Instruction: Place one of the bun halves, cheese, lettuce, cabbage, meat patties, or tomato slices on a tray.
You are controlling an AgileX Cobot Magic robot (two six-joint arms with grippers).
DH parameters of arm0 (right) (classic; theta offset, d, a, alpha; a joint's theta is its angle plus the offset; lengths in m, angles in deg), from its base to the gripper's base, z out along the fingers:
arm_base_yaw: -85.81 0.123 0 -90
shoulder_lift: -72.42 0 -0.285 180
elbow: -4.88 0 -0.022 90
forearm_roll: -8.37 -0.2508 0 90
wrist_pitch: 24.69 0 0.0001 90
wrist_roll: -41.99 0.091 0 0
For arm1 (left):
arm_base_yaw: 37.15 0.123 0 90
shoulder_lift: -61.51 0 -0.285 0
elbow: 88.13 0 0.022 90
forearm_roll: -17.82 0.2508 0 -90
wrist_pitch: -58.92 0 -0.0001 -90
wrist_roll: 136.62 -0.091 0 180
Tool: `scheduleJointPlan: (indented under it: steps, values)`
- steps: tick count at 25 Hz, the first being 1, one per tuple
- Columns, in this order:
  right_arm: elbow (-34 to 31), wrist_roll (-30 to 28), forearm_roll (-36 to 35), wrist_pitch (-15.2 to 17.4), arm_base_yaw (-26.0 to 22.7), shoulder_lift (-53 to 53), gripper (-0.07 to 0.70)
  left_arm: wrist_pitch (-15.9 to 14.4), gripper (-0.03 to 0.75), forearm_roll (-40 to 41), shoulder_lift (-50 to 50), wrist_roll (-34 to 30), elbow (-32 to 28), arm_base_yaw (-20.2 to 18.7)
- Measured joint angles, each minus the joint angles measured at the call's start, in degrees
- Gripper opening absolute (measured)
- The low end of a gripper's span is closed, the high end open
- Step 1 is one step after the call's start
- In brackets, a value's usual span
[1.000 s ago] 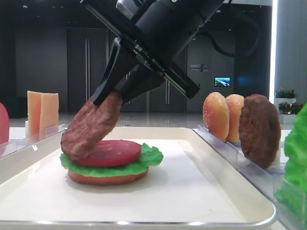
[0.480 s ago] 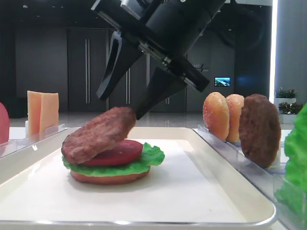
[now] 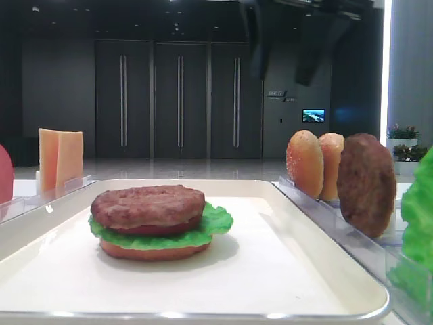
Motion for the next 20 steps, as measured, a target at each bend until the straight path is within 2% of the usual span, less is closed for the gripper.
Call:
scheduleJointPlan:
  steps: [3,6,9,13,15,17,20]
  values:
    - [0.0,-0.4,1.6,2.3,-7.7,0.0,0.399,0.0,0.15,0.0,0.0,0.0,0.0,0.0]
    - [0.0,-1.5,4.5,4.4,-21.1,0.0,0.399,0.0,0.15,0.0,0.0,0.0,0.0,0.0]
    - [0.1,-2.9,5.2,6.0,-31.5,0.0,0.4,0.0,0.15,0.0,0.0,0.0,0.0,0.0]
    - [-0.5,-4.1,7.2,6.4,-36.8,-0.8,0.4,0.0,0.15,0.0,0.0,0.0,0.0,0.0]
    - [-3.9,-4.4,7.9,6.1,-37.6,-4.1,0.4,0.0,0.15,0.0,0.0,0.0,0.0,0.0]
    - [-10.6,-4.6,7.9,5.9,-38.0,-9.9,0.401,0.0,0.15,0.0,0.0,0.0,0.0,0.0]
    - [-24.7,-5.1,7.3,5.9,-38.1,-21.7,0.401,0.0,0.15,0.0,0.0,0.0,0.0,0.0]
